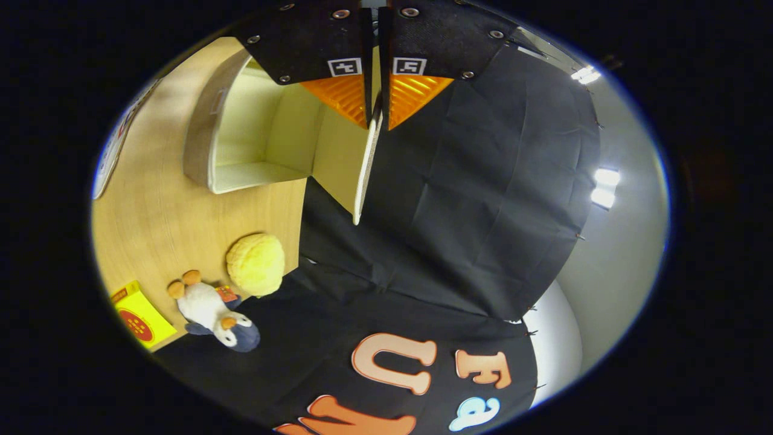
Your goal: Open the storage box then place both shoes into the box .Put the left shoe in first, then the right shoe, with the right side of both shoes facing outward in a uniform manner.
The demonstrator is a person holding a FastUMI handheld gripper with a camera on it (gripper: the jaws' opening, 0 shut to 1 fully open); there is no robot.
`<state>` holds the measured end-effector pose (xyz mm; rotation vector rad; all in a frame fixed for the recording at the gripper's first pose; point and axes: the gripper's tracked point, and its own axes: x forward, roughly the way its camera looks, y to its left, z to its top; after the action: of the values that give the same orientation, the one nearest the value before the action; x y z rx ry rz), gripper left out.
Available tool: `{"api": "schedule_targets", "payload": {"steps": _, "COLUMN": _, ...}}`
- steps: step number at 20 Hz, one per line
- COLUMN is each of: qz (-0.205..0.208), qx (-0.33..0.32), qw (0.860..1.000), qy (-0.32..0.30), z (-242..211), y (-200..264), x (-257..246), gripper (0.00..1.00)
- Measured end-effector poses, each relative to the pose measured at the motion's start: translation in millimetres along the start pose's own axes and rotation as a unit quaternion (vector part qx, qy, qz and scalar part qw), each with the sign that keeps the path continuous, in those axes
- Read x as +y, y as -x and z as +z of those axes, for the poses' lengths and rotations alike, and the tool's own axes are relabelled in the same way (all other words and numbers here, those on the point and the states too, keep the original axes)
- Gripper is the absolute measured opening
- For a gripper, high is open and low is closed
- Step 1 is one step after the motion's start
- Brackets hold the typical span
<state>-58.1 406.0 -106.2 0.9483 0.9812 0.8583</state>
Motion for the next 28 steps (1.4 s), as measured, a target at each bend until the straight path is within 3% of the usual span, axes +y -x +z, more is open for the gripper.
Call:
{"api": "schedule_targets", "payload": {"steps": 7, "qz": -0.001, "qx": 0.047, "qw": 0.998, "qy": 0.051, "z": -31, "y": -91, "x": 51, "gripper": 0.07}}
{"api": "schedule_targets", "payload": {"steps": 12, "qz": -0.033, "qx": 0.089, "qw": 0.992, "qy": 0.078, "z": -65, "y": -154, "x": 67, "gripper": 0.07}}
{"api": "schedule_targets", "payload": {"steps": 18, "qz": -0.089, "qx": 0.113, "qw": 0.987, "qy": 0.077, "z": -93, "y": -199, "x": 59, "gripper": 0.10}}
{"api": "schedule_targets", "payload": {"steps": 23, "qz": -0.106, "qx": 0.102, "qw": 0.980, "qy": 0.132, "z": -94, "y": -196, "x": 53, "gripper": 0.41}}
{"api": "schedule_targets", "payload": {"steps": 28, "qz": -0.154, "qx": 0.062, "qw": 0.964, "qy": 0.209, "z": -67, "y": -142, "x": 21, "gripper": 0.67}}
